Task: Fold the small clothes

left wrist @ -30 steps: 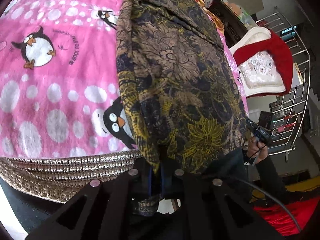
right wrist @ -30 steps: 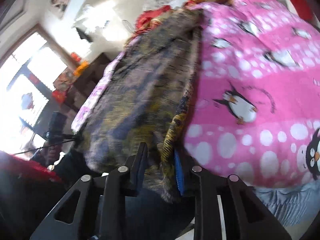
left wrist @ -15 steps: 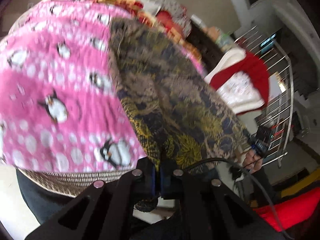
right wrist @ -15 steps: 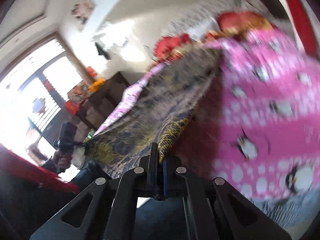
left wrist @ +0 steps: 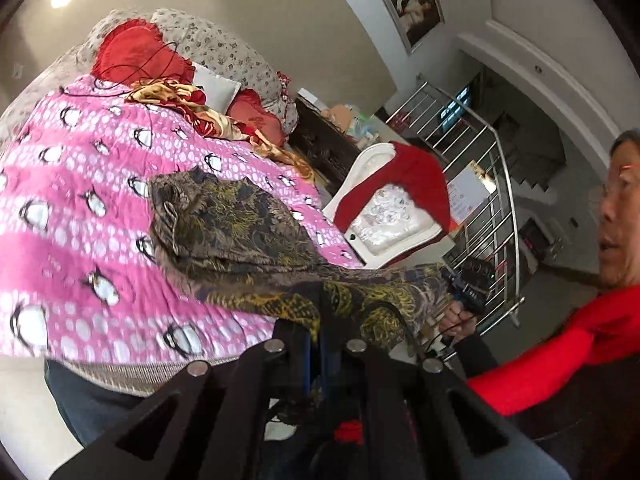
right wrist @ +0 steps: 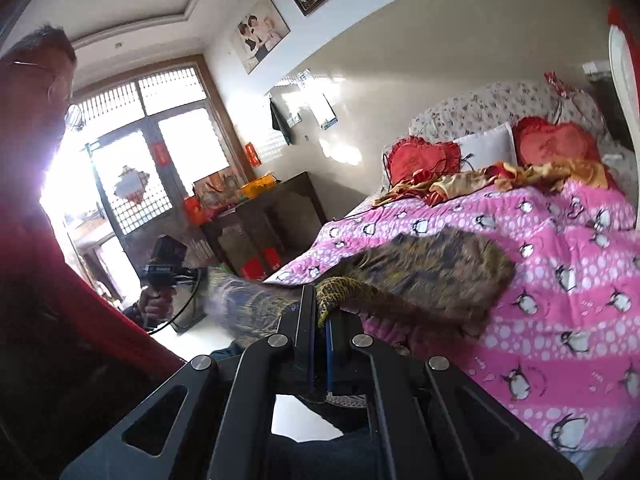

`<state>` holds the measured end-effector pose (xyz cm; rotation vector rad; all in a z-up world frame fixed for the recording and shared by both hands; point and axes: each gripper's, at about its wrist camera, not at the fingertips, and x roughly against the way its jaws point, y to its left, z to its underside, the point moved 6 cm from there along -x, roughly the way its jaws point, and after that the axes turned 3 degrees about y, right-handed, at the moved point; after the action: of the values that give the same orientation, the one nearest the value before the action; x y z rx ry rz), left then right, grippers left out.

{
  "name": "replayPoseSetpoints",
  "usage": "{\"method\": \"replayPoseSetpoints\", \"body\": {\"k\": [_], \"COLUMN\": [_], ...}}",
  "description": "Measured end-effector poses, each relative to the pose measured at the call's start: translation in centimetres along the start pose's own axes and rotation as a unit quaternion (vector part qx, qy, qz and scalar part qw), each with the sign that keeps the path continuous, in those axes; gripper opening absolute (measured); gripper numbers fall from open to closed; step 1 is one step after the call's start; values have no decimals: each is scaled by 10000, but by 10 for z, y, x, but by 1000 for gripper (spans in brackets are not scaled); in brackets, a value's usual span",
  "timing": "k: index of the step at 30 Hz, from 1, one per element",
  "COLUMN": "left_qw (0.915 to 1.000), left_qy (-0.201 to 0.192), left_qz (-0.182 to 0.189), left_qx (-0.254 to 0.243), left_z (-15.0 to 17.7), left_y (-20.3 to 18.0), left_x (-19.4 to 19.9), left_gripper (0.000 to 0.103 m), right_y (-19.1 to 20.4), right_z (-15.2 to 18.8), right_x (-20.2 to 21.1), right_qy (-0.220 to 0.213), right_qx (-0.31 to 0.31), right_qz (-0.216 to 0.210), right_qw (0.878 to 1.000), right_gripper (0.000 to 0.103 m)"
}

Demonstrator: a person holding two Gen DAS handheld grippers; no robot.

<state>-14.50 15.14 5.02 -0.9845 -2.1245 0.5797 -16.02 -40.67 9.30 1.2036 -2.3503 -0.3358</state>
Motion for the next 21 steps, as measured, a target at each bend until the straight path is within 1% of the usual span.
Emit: {"method": "replayPoseSetpoints", "body": {"k": [2, 3, 5, 6, 7, 10, 11, 13, 15, 16, 19, 20, 21], "left_qw": [9999, 9993, 9979, 9967, 9948, 9881, 9859, 9818, 9775, 9763, 9706, 9683, 9652], "left_qy": [19, 44, 52, 85, 146, 284, 358, 431, 493, 532, 715, 799, 869], "left_qz": [-156, -348, -618, -769, -973, -1479, -1590, -1790, -1987, -2006, -2200, -2270, -2386], "left_qx": [42, 133, 187, 228, 246, 324, 388, 476, 498, 608, 670, 674, 621], "left_z": [-15, -26, -43, -53, -65, -92, -100, -116, -129, -135, -145, -146, -147], "left_y": [12, 24, 42, 53, 65, 103, 117, 141, 162, 173, 199, 208, 214], "left_x": [-17, -29, -48, -61, -77, -120, -134, -155, -171, -179, -200, -207, -213], "left_gripper": [3, 3, 3, 3, 3, 3, 3, 3, 3, 3, 3, 3, 3], "right_y": [-16, -31, -62, -81, -103, -157, -173, -198, -223, -234, -261, -272, -277], "right_z": [-2, -2, -2, -3, -2, -3, -5, -9, -15, -17, -19, -17, -16], "right_x": [-8, -15, -31, -42, -56, -97, -111, -131, -153, -165, -190, -200, -205], "right_qy": [-21, 1, 5, 24, 105, 262, 318, 420, 540, 633, 916, 1048, 1125], "right_qx": [-120, -211, -474, -632, -792, -1162, -1265, -1418, -1593, -1639, -1680, -1700, -1730], "right_qz": [143, 324, 626, 836, 1149, 1715, 1855, 2098, 2236, 2309, 2518, 2626, 2646], "right_qw": [9998, 9993, 9969, 9945, 9902, 9780, 9739, 9665, 9600, 9570, 9487, 9440, 9420], "right_gripper": [4, 4, 4, 4, 4, 4, 4, 4, 4, 4, 4, 4, 4]}}
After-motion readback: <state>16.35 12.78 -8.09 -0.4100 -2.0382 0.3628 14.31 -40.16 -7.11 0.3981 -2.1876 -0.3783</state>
